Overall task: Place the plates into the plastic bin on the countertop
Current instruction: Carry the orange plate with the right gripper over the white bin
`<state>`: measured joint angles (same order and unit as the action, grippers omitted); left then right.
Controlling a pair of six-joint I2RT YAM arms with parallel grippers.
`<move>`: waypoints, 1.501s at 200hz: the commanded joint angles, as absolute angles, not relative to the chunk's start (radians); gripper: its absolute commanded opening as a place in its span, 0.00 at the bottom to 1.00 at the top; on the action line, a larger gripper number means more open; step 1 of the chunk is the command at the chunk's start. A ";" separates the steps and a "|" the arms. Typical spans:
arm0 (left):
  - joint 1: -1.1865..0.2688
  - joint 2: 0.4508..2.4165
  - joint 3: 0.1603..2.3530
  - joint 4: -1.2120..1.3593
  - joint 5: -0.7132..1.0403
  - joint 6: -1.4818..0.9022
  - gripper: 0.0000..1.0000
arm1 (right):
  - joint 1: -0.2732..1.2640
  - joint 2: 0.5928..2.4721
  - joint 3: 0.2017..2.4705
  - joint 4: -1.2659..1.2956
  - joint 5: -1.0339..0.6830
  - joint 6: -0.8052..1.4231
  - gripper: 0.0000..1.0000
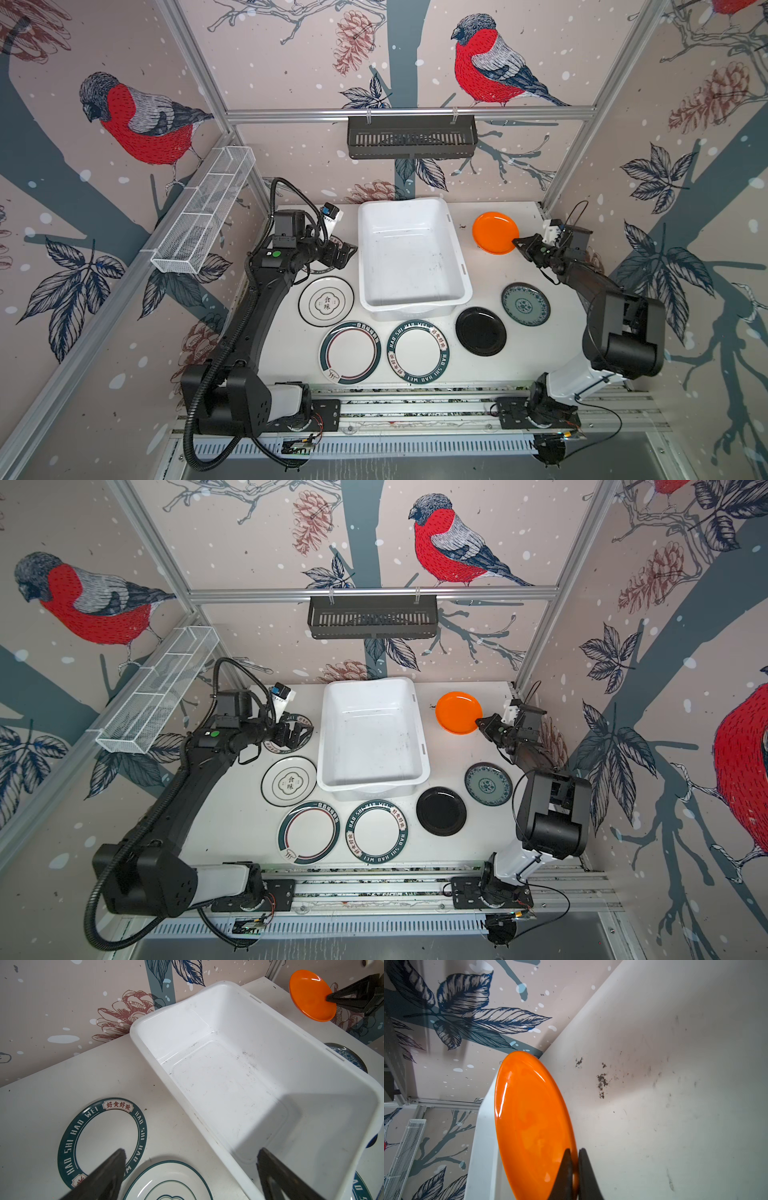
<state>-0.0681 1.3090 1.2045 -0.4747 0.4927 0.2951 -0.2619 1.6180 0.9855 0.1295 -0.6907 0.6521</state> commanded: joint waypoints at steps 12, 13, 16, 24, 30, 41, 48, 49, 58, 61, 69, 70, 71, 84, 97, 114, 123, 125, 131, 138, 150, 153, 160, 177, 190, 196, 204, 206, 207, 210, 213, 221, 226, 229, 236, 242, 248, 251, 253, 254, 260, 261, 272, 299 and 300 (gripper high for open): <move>-0.069 1.312 1.219 -0.467 0.504 0.304 0.98 | -0.244 1.578 1.041 0.079 -0.675 0.665 0.03; -0.069 1.312 1.219 -0.467 0.503 0.304 0.97 | -0.242 1.577 1.043 0.078 -0.675 0.665 0.03; -0.069 1.312 1.218 -0.467 0.504 0.304 0.98 | -0.239 1.575 1.048 0.071 -0.674 0.663 0.03; -0.069 1.312 1.219 -0.467 0.504 0.304 0.98 | -0.228 1.570 1.068 0.056 -0.669 0.659 0.03; -0.069 1.312 1.220 -0.467 0.504 0.305 0.97 | -0.216 1.568 1.085 0.043 -0.665 0.654 0.03; -0.069 1.316 1.221 -0.465 0.504 0.305 0.98 | -0.191 1.568 1.123 0.017 -0.650 0.645 0.03; -0.070 1.316 1.222 -0.466 0.504 0.305 0.98 | -0.174 1.571 1.148 0.001 -0.643 0.642 0.03; -0.069 1.316 1.222 -0.466 0.505 0.305 0.98 | -0.172 1.571 1.151 0.000 -0.642 0.642 0.03; -0.070 1.318 1.226 -0.470 0.503 0.302 0.97 | -0.148 1.576 1.179 -0.014 -0.631 0.641 0.03; -0.069 1.318 1.229 -0.471 0.502 0.302 0.98 | -0.139 1.581 1.189 -0.018 -0.627 0.642 0.03; -0.069 1.317 1.231 -0.474 0.503 0.302 0.98 | -0.114 1.588 1.223 -0.033 -0.617 0.639 0.03; -0.069 1.317 1.231 -0.475 0.503 0.302 0.98 | -0.111 1.589 1.227 -0.036 -0.615 0.639 0.03; -0.069 1.316 1.231 -0.474 0.502 0.302 0.98 | -0.107 1.591 1.232 -0.039 -0.614 0.638 0.03; -0.069 1.312 1.229 -0.471 0.498 0.302 0.98 | -0.064 1.614 1.293 -0.070 -0.600 0.635 0.03; -0.069 1.309 1.233 -0.471 0.484 0.300 0.98 | -0.017 1.641 1.353 -0.097 -0.586 0.631 0.03; -0.069 1.310 1.246 -0.477 0.455 0.293 0.97 | 0.052 1.683 1.438 -0.134 -0.563 0.623 0.03; -0.069 1.312 1.254 -0.481 0.437 0.288 0.97 | 0.082 1.705 1.470 -0.144 -0.552 0.620 0.03; -0.069 1.312 1.256 -0.483 0.432 0.286 0.97 | 0.089 1.710 1.479 -0.145 -0.550 0.620 0.03; -0.069 1.313 1.260 -0.485 0.419 0.281 0.97 | 0.107 1.727 1.503 -0.152 -0.548 0.619 0.03; -0.070 1.313 1.265 -0.488 0.407 0.278 0.97 | 0.130 1.750 1.530 -0.159 -0.545 0.620 0.03; -0.069 1.312 1.272 -0.493 0.392 0.274 0.97 | 0.167 1.788 1.575 -0.172 -0.539 0.621 0.03; -0.069 1.310 1.272 -0.493 0.388 0.271 0.97 | 0.177 1.796 1.587 -0.175 -0.538 0.620 0.03; -0.069 1.310 1.276 -0.491 0.377 0.257 0.97 | 0.196 1.815 1.611 -0.178 -0.541 0.618 0.03; -0.069 1.318 1.293 -0.501 0.365 0.240 0.97 | 0.239 1.868 1.671 -0.192 -0.540 0.615 0.03; -0.069 1.327 1.305 -0.502 0.351 0.221 0.97 | 0.272 1.914 1.733 -0.227 -0.533 0.606 0.03; -0.069 1.328 1.308 -0.498 0.339 0.209 0.97 | 0.285 1.934 1.758 -0.243 -0.530 0.599 0.03; -0.069 1.332 1.314 -0.496 0.325 0.196 0.97 | 0.305 1.960 1.789 -0.264 -0.521 0.591 0.03; -0.069 1.332 1.316 -0.497 0.322 0.194 0.97 | 0.309 1.966 1.797 -0.270 -0.517 0.588 0.03; -0.069 1.332 1.317 -0.497 0.321 0.194 0.97 | 0.311 1.970 1.800 -0.273 -0.515 0.587 0.03; -0.068 1.333 1.320 -0.498 0.317 0.192 0.97 | 0.316 1.978 1.811 -0.281 -0.511 0.584 0.03; -0.068 1.334 1.323 -0.500 0.314 0.191 0.97 | 0.321 1.988 1.822 -0.288 -0.507 0.582 0.03; -0.067 1.332 1.328 -0.503 0.304 0.189 0.97 | 0.337 2.012 1.846 -0.304 -0.501 0.574 0.03; -0.065 1.330 1.331 -0.505 0.299 0.189 0.97 | 0.345 2.026 1.859 -0.312 -0.496 0.570 0.03; -0.065 1.328 1.332 -0.505 0.295 0.188 0.97 | 0.348 2.035 1.870 -0.320 -0.492 0.568 0.03; -0.061 1.324 1.332 -0.502 0.285 0.183 0.97 | 0.358 2.055 1.890 -0.335 -0.483 0.564 0.03; -0.058 1.319 1.334 -0.500 0.278 0.176 0.97 | 0.366 2.071 1.903 -0.343 -0.480 0.562 0.03; -0.053 1.315 1.335 -0.497 0.275 0.169 0.97 | 0.372 2.085 1.917 -0.346 -0.480 0.562 0.03; -0.051 1.313 1.334 -0.494 0.275 0.165 0.97 | 0.376 2.092 1.925 -0.348 -0.481 0.562 0.03; -0.049 1.311 1.334 -0.493 0.277 0.163 0.97 | 0.378 2.099 1.931 -0.351 -0.480 0.560 0.03; -0.048 1.311 1.334 -0.493 0.277 0.161 0.97 | 0.380 2.102 1.934 -0.353 -0.479 0.561 0.03; -0.041 1.307 1.334 -0.490 0.283 0.156 0.97 | 0.387 2.120 1.955 -0.366 -0.474 0.557 0.03; -0.040 1.306 1.333 -0.490 0.284 0.155 0.97 | 0.388 2.123 1.960 -0.369 -0.472 0.557 0.03; -0.029 1.303 1.336 -0.488 0.304 0.150 0.97 | 0.402 2.163 2.010 -0.412 -0.451 0.547 0.03; -0.012 1.298 1.329 -0.492 0.339 0.145 0.97 | 0.427 2.214 2.054 -0.452 -0.421 0.540 0.03; -0.012 1.298 1.329 -0.492 0.340 0.144 0.97 | 0.427 2.215 2.054 -0.453 -0.419 0.540 0.03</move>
